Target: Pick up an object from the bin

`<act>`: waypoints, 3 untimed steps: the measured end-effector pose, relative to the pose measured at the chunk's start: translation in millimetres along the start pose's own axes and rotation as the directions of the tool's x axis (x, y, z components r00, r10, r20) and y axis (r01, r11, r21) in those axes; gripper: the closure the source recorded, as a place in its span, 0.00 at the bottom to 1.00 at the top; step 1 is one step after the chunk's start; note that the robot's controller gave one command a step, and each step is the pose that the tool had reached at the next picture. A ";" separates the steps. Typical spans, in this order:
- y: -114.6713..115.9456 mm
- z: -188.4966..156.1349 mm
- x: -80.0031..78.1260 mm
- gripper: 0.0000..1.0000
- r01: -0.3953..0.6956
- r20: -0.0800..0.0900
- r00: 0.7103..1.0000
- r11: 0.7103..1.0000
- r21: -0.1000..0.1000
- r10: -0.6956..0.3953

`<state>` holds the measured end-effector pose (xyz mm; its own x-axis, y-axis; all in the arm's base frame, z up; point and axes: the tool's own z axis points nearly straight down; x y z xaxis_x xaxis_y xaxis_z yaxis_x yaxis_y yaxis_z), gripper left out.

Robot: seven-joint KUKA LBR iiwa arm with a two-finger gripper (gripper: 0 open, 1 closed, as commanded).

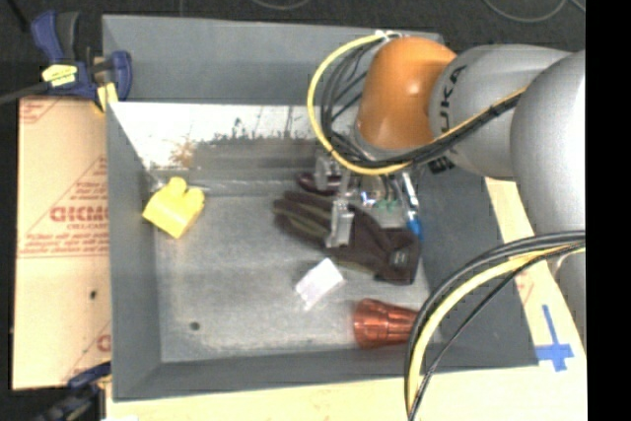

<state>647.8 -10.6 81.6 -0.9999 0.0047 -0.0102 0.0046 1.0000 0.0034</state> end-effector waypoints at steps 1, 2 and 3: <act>-10.1 5.9 17.2 1.00 -0.147 0.014 0.989 0.989 -0.004 0.147; -10.1 5.9 17.2 1.00 -0.148 0.014 0.989 0.989 -0.004 0.148; -10.1 4.9 17.0 1.00 -0.148 0.015 0.989 0.989 -0.004 0.148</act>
Offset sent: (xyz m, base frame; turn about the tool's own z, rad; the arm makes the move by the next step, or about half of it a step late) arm 0.0000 0.0000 0.0000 0.0000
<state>630.8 -20.6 76.5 -0.9880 0.1523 -0.0249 0.1521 0.9883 0.0093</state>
